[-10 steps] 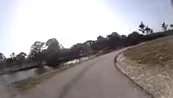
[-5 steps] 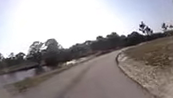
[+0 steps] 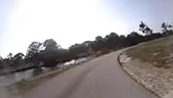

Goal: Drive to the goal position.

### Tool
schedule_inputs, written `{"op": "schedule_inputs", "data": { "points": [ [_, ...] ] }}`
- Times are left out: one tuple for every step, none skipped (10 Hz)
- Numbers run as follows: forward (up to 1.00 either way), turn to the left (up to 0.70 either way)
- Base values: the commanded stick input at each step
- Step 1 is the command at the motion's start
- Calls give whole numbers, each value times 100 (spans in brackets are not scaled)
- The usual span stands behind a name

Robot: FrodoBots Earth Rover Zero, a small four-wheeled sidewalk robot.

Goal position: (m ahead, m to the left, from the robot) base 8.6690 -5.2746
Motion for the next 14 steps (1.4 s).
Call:
{"op": "schedule_inputs", "data": {
  "points": [
    [100,0],
    [100,0],
    [100,0],
    [100,0],
    [100,0],
    [100,0],
    [100,0],
    [100,0],
    [100,0],
    [100,0],
    [100,0],
    [100,0],
    [100,0],
    [100,0]
  ]
}}
